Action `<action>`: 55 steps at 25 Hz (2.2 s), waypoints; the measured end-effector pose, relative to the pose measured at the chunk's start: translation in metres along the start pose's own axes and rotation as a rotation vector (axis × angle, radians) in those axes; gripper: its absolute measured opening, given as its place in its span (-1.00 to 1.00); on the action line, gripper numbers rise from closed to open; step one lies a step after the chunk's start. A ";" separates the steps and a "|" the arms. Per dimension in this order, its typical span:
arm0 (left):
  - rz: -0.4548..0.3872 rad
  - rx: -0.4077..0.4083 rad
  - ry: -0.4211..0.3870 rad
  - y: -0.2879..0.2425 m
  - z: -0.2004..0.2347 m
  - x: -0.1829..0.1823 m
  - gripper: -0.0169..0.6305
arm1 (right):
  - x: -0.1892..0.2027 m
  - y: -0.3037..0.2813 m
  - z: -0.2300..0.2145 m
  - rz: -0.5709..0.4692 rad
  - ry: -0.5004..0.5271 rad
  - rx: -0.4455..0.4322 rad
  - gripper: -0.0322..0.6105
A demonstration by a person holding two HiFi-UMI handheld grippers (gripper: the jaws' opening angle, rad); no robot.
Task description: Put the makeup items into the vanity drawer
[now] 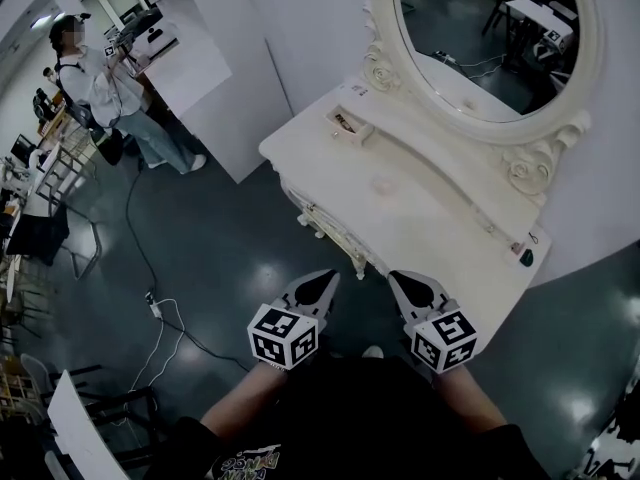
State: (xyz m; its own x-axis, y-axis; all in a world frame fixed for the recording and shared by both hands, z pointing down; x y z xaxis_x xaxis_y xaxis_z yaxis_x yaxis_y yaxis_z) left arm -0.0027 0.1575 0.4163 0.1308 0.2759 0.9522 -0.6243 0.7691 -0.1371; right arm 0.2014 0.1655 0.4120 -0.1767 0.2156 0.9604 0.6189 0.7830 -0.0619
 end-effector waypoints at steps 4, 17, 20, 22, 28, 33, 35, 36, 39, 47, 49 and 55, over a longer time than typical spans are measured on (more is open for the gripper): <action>0.001 0.014 0.003 -0.009 0.015 0.000 -0.92 | -0.001 -0.009 -0.004 0.003 0.012 0.030 -0.81; 0.039 0.127 -0.027 -0.029 0.094 -0.028 -0.92 | -0.006 -0.075 0.004 -0.018 0.015 0.181 -0.81; 0.043 0.147 -0.033 -0.034 0.117 -0.035 -0.92 | -0.007 -0.094 0.009 -0.010 0.041 0.205 -0.81; 0.045 0.160 -0.029 -0.039 0.131 -0.038 -0.92 | -0.008 -0.105 0.012 -0.008 0.047 0.225 -0.81; 0.045 0.223 -0.030 -0.052 0.166 -0.048 -0.92 | -0.005 -0.134 0.019 -0.006 0.043 0.292 -0.81; 0.051 0.271 -0.038 -0.058 0.195 -0.056 -0.92 | -0.002 -0.166 0.032 -0.018 0.040 0.325 -0.81; 0.052 0.289 -0.042 -0.060 0.206 -0.061 -0.92 | -0.001 -0.178 0.036 -0.021 0.036 0.340 -0.81; 0.054 0.297 -0.043 -0.061 0.212 -0.062 -0.92 | 0.001 -0.183 0.038 -0.021 0.034 0.348 -0.81; 0.065 0.318 -0.040 -0.061 0.229 -0.066 -0.92 | 0.004 -0.198 0.045 -0.023 0.025 0.374 -0.81; 0.079 0.371 -0.031 -0.059 0.265 -0.070 -0.92 | 0.013 -0.224 0.065 -0.027 0.015 0.448 -0.81; 0.078 0.377 -0.027 -0.057 0.270 -0.070 -0.92 | 0.014 -0.225 0.068 -0.027 0.018 0.466 -0.81; 0.069 0.382 0.012 -0.055 0.280 -0.074 -0.92 | 0.009 -0.222 0.071 -0.006 0.035 0.505 -0.81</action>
State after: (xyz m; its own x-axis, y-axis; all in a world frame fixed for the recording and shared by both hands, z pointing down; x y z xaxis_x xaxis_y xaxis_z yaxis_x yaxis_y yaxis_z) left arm -0.1938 -0.0665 0.4296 0.0861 0.3277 0.9408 -0.8736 0.4788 -0.0869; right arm 0.0081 0.0348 0.4147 -0.1481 0.1969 0.9692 0.1689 0.9706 -0.1714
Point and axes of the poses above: the fingertips, and each gripper's own axes: y backward along the fingers, z to its left, x out of its underside, the point moved 8 cm from there along y, backward along the fingers, and after that the axes turned 13 degrees about -z, right-handed, at the moved point
